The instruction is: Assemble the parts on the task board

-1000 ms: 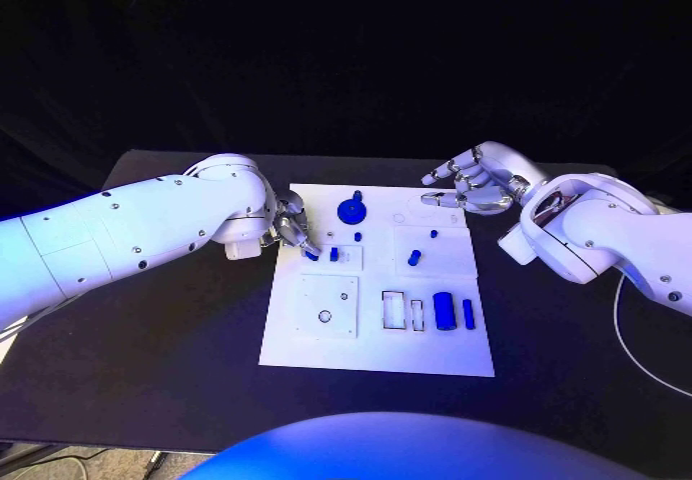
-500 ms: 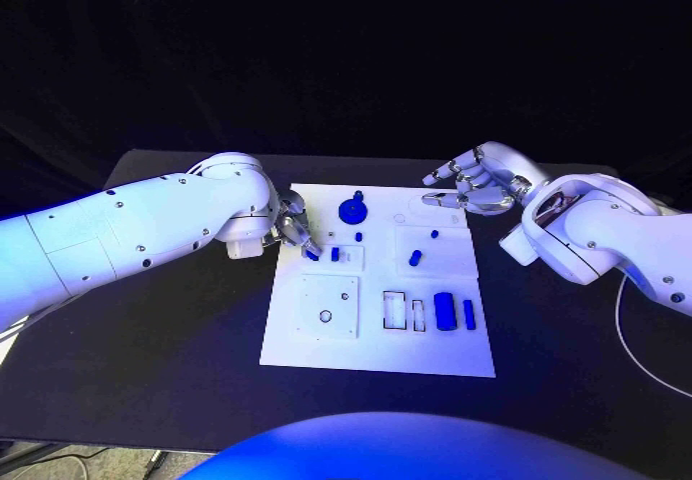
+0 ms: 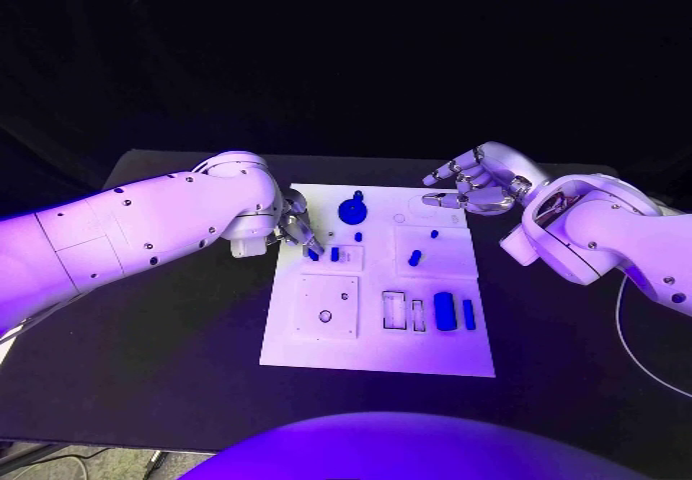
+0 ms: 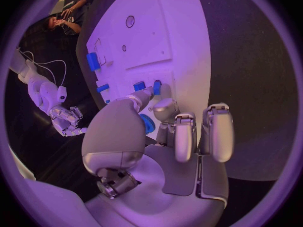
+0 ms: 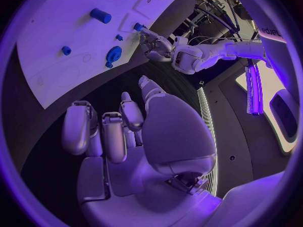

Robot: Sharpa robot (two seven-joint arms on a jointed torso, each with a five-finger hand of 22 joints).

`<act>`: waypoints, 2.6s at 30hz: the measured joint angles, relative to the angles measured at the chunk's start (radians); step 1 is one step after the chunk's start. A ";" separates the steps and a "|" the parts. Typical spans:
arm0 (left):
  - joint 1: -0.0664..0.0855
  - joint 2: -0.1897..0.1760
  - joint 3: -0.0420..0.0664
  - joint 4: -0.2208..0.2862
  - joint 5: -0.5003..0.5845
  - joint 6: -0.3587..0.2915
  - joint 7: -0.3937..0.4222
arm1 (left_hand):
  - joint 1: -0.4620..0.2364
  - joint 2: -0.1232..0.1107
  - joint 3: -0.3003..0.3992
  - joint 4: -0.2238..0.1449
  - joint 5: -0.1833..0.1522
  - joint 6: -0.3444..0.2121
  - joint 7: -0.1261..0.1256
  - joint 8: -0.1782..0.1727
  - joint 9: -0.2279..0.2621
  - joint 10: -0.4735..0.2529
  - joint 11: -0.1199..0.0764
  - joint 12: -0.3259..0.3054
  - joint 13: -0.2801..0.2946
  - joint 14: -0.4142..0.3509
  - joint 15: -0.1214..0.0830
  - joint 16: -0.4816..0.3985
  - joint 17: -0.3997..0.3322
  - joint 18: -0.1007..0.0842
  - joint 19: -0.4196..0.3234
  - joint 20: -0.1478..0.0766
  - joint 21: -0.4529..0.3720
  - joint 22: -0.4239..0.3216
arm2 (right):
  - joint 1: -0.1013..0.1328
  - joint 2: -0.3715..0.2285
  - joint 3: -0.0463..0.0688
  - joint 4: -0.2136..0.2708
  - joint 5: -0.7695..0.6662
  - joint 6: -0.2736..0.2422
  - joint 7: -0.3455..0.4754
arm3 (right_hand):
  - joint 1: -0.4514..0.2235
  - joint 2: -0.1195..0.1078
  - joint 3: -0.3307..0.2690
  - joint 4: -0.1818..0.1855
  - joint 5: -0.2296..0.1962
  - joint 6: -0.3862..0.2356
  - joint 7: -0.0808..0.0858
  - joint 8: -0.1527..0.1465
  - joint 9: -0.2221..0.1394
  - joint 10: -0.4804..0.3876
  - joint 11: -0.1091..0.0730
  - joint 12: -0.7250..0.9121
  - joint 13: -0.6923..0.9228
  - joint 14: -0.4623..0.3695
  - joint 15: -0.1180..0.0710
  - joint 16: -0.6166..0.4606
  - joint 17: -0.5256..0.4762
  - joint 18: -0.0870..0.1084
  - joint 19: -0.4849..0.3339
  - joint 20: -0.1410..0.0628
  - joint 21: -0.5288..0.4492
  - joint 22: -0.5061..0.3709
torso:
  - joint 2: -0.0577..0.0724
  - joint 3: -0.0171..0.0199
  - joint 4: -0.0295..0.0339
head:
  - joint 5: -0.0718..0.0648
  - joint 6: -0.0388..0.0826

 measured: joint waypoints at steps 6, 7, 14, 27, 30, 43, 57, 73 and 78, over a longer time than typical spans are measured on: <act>-0.001 0.005 -0.001 -0.003 -0.001 0.000 -0.004 | -0.017 0.003 -0.011 0.006 0.000 0.007 -0.007 0.002 -0.002 0.002 -0.002 0.006 0.005 0.000 0.000 0.000 0.000 0.000 0.000 0.000 0.005 0.000 | 0.000 0.000 0.000 0.000 0.000 0.000 0.000 | 0.000 0.000 0.000 0.000 0.000 0.000 0.000 0.000 0.000 0.000 0.000 0.000 0.000 0.000 0.000 0.000 0.000 0.000 0.000 0.000 0.000 0.000 | 0.000 0.0001 0.0000 | -0.002 0.000; -0.001 0.006 -0.001 -0.003 -0.001 0.000 -0.004 | -0.017 0.003 -0.016 0.010 0.000 0.009 -0.005 0.002 -0.002 0.002 -0.002 0.006 0.006 0.000 0.000 0.000 0.000 0.000 0.000 0.000 0.006 0.000 | 0.000 0.000 0.000 0.000 0.000 0.000 0.000 | 0.000 0.000 0.000 0.000 0.000 0.000 0.000 0.000 0.000 0.000 0.000 0.000 0.000 0.000 0.000 0.000 0.000 0.000 0.000 0.000 0.000 -0.002 | 0.000 0.0002 0.0000 | -0.002 0.000; -0.002 0.010 -0.002 -0.007 -0.003 0.006 -0.009 | -0.046 0.001 -0.048 0.023 0.000 0.023 -0.016 -0.003 -0.003 0.002 -0.002 0.011 0.009 0.000 0.000 0.000 0.000 0.000 0.004 -0.004 0.015 0.000 | 0.000 0.000 0.000 0.000 0.001 0.000 0.001 | 0.000 0.000 0.000 0.000 0.000 0.000 0.000 0.000 0.000 0.000 0.000 0.000 0.000 0.000 0.000 0.000 0.000 0.000 0.000 0.000 0.000 -0.003 | 0.000 0.0004 0.0006 | -0.003 0.000; -0.003 0.017 -0.002 -0.022 -0.002 0.020 -0.011 | -0.078 0.001 -0.096 0.047 0.000 0.028 -0.014 -0.008 -0.003 0.002 -0.002 0.004 -0.001 0.000 0.000 0.000 0.000 0.000 0.004 -0.004 0.020 0.001 | 0.000 -0.001 0.000 0.000 0.002 0.000 0.002 | 0.000 0.000 0.000 0.000 0.000 0.000 0.000 0.000 0.000 0.000 0.000 0.000 0.000 0.000 0.000 0.000 0.001 0.000 0.000 0.000 0.000 -0.004 | 0.000 0.0004 0.0000 | -0.003 0.000; -0.003 0.018 -0.002 -0.023 -0.002 0.021 -0.011 | -0.086 0.001 -0.116 0.056 0.000 0.028 -0.014 -0.008 -0.003 0.002 -0.002 0.004 -0.001 0.000 0.000 0.000 0.000 0.000 0.004 -0.004 0.020 0.001 | 0.000 -0.001 0.000 0.000 0.002 0.000 0.002 | 0.000 0.000 0.000 0.000 0.000 0.000 0.000 0.000 0.000 0.000 0.000 0.000 0.000 0.000 0.000 0.000 0.001 0.000 -0.004 -0.004 0.000 -0.004 | 0.000 0.0002 0.0000 | -0.003 0.000; -0.005 -0.004 0.000 -0.007 0.000 -0.002 -0.010 | -0.125 -0.009 -0.257 0.109 -0.004 0.033 -0.012 -0.016 -0.003 0.002 -0.002 0.004 0.001 0.002 -0.002 0.000 0.000 0.000 0.000 -0.007 0.025 0.001 | 0.000 0.000 0.000 -0.003 0.003 0.000 0.004 | 0.000 0.000 -0.001 0.001 0.000 0.000 0.000 0.000 0.000 0.000 0.000 0.000 -0.001 0.000 0.000 -0.001 0.000 0.000 -0.004 -0.004 0.000 -0.005 | 0.000 -0.0011 0.0000 | -0.008 0.000; -0.004 -0.028 0.012 0.015 0.016 -0.131 -0.009 | -0.121 0.003 -0.359 0.152 -0.008 0.035 -0.014 -0.019 -0.003 0.002 -0.002 0.004 0.005 0.000 -0.007 0.000 0.000 0.000 0.000 -0.007 0.020 0.000 | 0.000 0.001 0.000 -0.007 0.003 0.000 0.005 | -0.004 0.004 -0.003 0.003 0.000 0.000 0.000 0.000 0.000 0.000 0.000 0.000 -0.001 0.000 0.000 -0.004 0.000 0.000 -0.004 -0.004 0.000 -0.006 | 0.000 -0.0001 0.0012 | -0.009 0.000; -0.002 -0.034 -0.002 0.024 0.095 -0.328 0.302 | 0.266 0.045 -0.362 0.042 -0.008 -0.225 0.128 -0.175 -0.116 -0.444 0.127 -0.472 -0.411 -0.228 0.099 -0.518 -0.313 0.125 -0.290 0.067 -0.906 -0.348 | 0.000 0.001 0.000 -0.011 0.004 0.000 0.005 | -0.004 0.004 -0.003 0.003 0.000 0.000 0.000 0.000 0.000 0.000 0.000 0.000 -0.001 0.000 0.000 -0.004 0.000 0.000 -0.004 -0.004 -0.004 -0.006 | 0.000 0.0002 0.0013 | -0.020 0.000; -0.008 -0.010 -0.016 0.019 0.049 -0.401 0.507 | 0.375 0.005 -0.287 -0.013 -0.008 -0.208 0.143 -0.290 -0.242 -0.464 0.153 -0.661 -0.602 -0.339 0.122 -0.736 -0.528 0.141 -0.327 0.098 -1.017 -0.432 | 0.000 0.002 0.000 -0.013 0.005 -0.001 0.005 | -0.004 0.004 -0.003 0.003 0.000 0.000 0.000 0.000 0.000 0.000 0.000 0.000 -0.001 0.000 0.000 -0.004 0.000 0.000 -0.004 -0.004 -0.004 -0.006 | 0.000 -0.0007 0.0012 | -0.024 0.001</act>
